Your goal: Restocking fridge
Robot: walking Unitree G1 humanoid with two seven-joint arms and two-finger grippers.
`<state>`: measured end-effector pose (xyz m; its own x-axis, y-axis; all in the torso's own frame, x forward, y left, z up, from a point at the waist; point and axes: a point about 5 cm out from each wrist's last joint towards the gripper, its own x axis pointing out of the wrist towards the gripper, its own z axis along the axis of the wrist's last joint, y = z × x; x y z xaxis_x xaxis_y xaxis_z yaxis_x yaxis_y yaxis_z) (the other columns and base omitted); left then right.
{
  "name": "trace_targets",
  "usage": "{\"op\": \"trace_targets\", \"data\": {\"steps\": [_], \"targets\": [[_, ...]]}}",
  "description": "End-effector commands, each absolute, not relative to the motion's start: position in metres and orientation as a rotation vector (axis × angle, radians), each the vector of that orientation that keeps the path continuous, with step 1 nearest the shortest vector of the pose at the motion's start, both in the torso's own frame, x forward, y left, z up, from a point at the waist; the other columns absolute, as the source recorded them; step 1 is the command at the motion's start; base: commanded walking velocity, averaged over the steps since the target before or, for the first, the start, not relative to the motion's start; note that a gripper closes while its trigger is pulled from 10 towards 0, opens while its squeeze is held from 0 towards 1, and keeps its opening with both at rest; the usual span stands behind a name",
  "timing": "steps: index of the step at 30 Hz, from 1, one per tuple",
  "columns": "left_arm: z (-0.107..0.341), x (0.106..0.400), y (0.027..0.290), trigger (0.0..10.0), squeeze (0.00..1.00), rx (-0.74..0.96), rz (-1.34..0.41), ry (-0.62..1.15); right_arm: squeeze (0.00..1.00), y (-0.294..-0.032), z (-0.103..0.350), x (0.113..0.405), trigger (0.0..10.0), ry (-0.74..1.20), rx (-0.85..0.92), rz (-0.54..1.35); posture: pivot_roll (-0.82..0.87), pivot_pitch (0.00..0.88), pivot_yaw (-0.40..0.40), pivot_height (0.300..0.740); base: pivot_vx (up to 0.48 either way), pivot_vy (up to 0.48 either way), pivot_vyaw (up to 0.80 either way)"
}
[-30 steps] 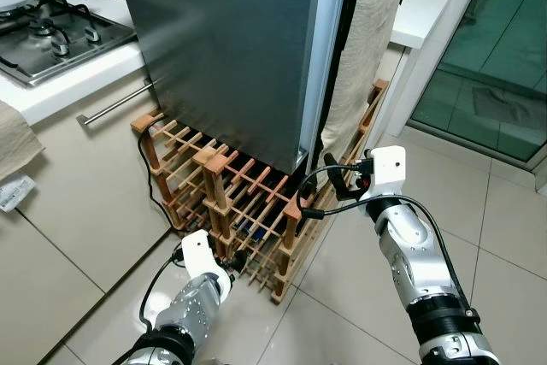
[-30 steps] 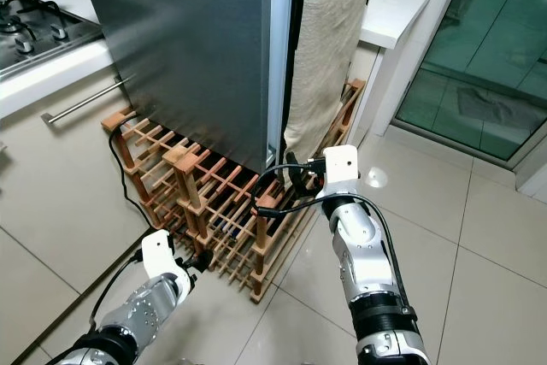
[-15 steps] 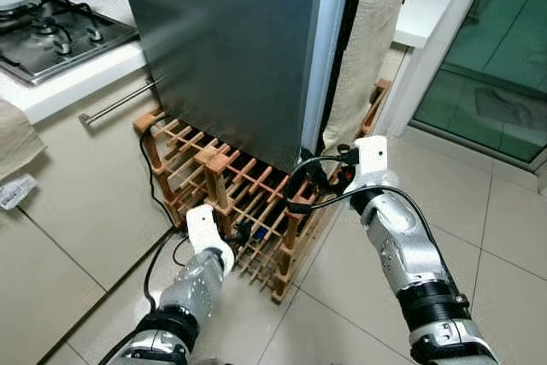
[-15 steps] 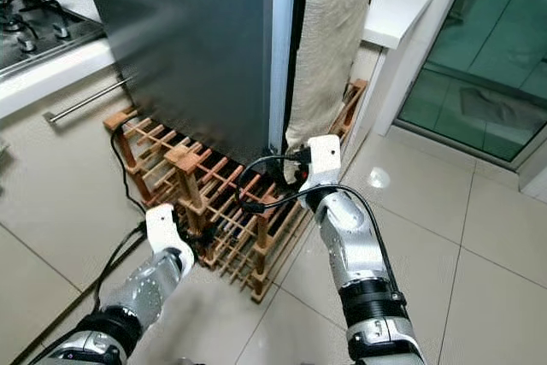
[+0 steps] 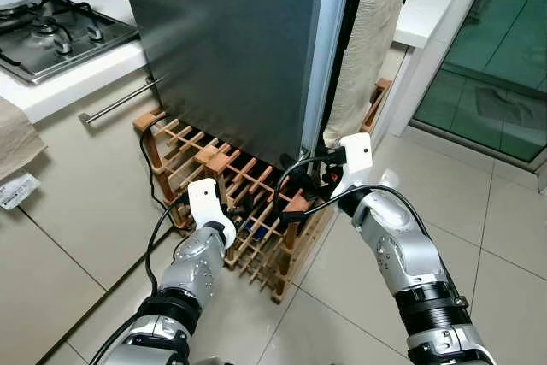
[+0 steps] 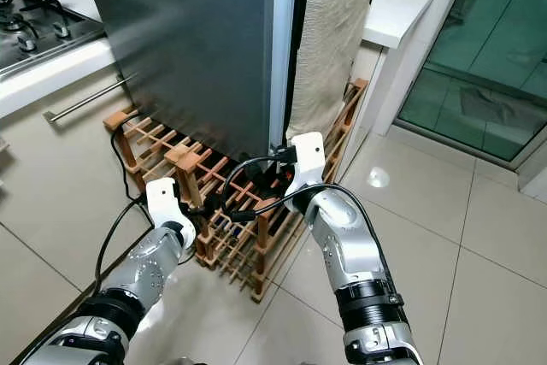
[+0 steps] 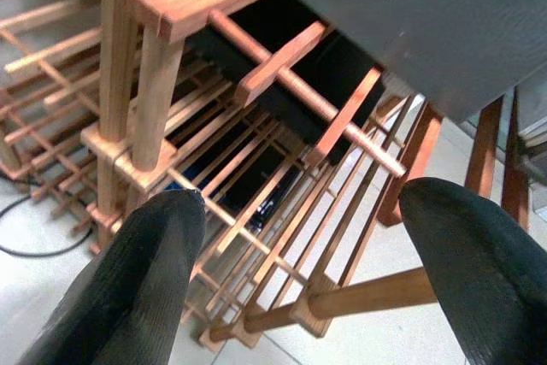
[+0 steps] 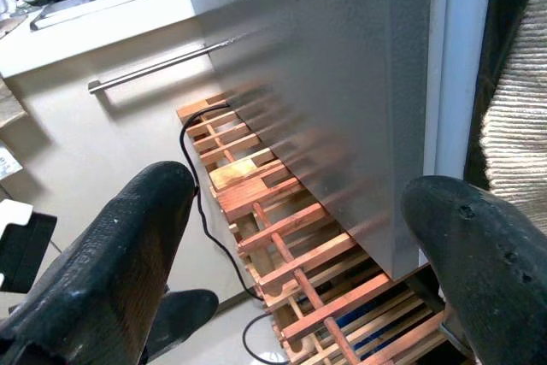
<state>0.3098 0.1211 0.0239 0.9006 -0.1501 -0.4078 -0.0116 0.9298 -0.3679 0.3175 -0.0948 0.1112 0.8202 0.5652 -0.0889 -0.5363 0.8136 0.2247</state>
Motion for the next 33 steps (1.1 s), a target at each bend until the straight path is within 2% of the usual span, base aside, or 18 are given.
{"op": "trace_targets", "data": {"steps": [1,9,20,24,33], "targets": [[0.125,0.358,0.098,10.0,0.0,-0.233,-0.253,0.02,0.0,-0.092,0.115,0.322,10.0,0.149,0.175,0.598,-0.07,0.0,0.004,0.74,0.0,0.0,0.0],[0.127,0.359,0.097,10.0,0.0,-0.234,-0.251,0.014,0.0,-0.086,0.135,0.352,10.0,0.106,0.128,0.588,-0.06,0.0,-0.002,0.74,0.0,0.0,0.0],[0.127,0.358,0.096,10.0,0.0,-0.237,-0.248,0.009,0.0,-0.079,0.145,0.367,10.0,0.088,0.093,0.604,-0.05,0.0,-0.01,0.74,0.0,0.0,0.0],[0.127,0.358,0.095,10.0,0.0,-0.237,-0.249,0.008,0.0,-0.085,0.15,0.374,10.0,0.072,0.077,0.569,-0.05,0.0,-0.011,0.74,0.0,0.0,0.0],[0.125,0.357,0.094,10.0,0.0,-0.238,-0.252,0.013,0.0,-0.127,0.157,0.382,10.0,0.024,0.013,0.432,-0.07,0.0,-0.007,0.74,0.0,0.0,0.0]]}}
